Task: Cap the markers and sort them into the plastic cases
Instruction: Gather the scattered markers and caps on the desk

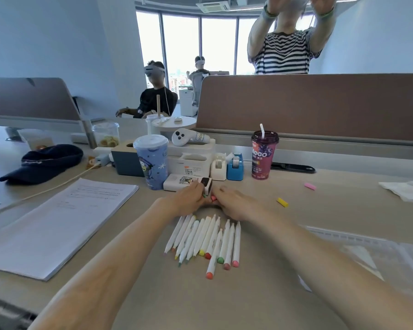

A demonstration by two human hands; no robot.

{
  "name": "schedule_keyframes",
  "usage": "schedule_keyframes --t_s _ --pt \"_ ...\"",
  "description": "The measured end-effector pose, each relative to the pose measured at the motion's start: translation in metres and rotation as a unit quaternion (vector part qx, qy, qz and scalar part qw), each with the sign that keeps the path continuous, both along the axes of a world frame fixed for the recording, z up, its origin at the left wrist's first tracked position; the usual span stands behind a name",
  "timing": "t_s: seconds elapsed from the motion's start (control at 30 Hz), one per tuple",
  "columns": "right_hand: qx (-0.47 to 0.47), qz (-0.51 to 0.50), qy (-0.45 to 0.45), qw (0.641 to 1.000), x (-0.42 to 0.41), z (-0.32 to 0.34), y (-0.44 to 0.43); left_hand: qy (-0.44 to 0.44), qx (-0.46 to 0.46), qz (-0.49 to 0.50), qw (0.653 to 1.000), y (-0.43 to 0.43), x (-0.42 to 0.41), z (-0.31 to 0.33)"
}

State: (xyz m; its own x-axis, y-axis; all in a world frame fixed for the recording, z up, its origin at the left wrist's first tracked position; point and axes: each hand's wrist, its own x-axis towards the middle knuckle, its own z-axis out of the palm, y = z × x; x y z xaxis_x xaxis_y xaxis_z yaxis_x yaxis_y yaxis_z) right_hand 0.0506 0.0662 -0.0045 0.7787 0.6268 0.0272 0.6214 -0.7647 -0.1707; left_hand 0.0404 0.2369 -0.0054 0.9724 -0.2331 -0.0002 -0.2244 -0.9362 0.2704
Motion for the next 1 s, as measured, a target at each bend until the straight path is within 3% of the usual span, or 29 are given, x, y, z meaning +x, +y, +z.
schedule_keyframes --t_s 0.23,0.43,0.6,0.73,1.0 --pt "0.023 0.012 -0.021 0.999 0.007 0.009 -0.018 -0.033 0.0 -0.045 0.998 0.001 0.004 0.002" --pt "0.056 -0.096 -0.096 0.989 0.016 0.009 -0.077 -0.067 0.016 -0.025 0.997 -0.011 0.006 0.009" --pt "-0.032 -0.218 -0.09 0.971 0.019 -0.001 -0.135 -0.109 0.009 -0.048 0.993 -0.04 0.008 0.013" --pt "0.026 -0.222 -0.057 0.973 0.028 -0.018 -0.162 -0.124 -0.015 -0.083 0.989 -0.084 0.016 0.011" --pt "0.066 -0.305 -0.131 0.941 0.081 -0.01 -0.212 -0.121 -0.064 -0.137 0.981 -0.155 0.052 -0.002"
